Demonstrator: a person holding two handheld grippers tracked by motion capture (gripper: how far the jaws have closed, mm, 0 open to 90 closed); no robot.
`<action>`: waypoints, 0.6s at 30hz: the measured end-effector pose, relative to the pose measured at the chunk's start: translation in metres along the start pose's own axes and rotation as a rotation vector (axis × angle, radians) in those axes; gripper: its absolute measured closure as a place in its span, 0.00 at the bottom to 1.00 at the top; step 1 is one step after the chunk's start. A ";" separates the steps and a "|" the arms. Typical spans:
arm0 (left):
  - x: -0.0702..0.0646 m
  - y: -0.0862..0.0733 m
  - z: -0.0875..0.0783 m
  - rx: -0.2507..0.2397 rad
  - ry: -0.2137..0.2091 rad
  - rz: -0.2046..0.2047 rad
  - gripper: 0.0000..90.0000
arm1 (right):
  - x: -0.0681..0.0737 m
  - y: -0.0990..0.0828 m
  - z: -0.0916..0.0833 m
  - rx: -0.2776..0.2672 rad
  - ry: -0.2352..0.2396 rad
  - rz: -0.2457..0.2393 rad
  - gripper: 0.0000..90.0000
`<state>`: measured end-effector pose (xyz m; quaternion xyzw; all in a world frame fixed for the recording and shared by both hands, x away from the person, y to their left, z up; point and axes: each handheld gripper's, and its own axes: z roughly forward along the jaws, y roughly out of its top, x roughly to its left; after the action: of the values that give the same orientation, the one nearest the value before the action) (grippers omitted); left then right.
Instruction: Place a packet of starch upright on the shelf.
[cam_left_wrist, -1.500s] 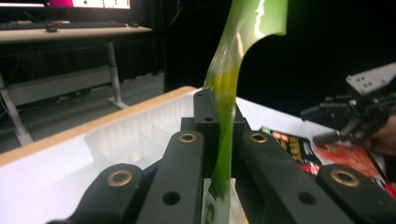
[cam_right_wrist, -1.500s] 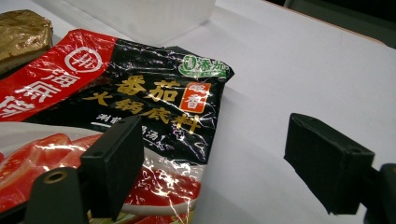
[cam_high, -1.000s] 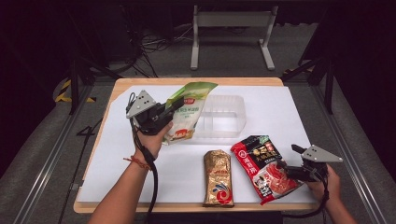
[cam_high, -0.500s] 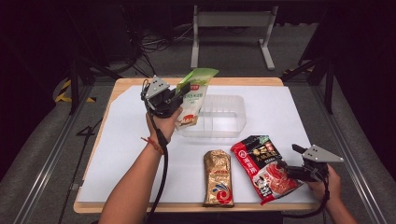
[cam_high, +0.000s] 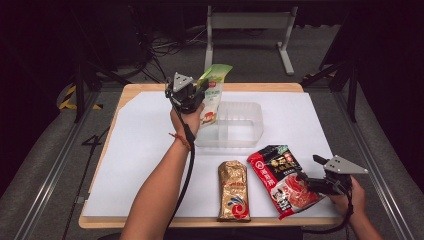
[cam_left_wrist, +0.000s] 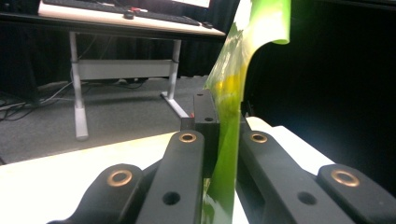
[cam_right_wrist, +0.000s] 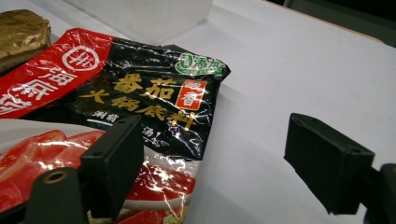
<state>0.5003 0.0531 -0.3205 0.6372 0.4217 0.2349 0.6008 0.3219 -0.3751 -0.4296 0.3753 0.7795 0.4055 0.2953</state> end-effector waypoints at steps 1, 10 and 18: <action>0.001 0.000 0.002 -0.003 0.005 -0.005 1.00 | 0.000 0.000 0.000 0.002 -0.003 -0.003 0.22; 0.002 -0.002 0.017 -0.041 0.027 -0.046 1.00 | -0.001 0.000 -0.001 -0.005 0.002 0.005 0.22; 0.006 -0.004 0.024 -0.083 0.041 -0.073 1.00 | 0.000 0.000 -0.001 -0.003 0.003 0.000 0.22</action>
<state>0.5221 0.0437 -0.3299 0.5910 0.4468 0.2432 0.6260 0.3210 -0.3756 -0.4289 0.3742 0.7794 0.4069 0.2947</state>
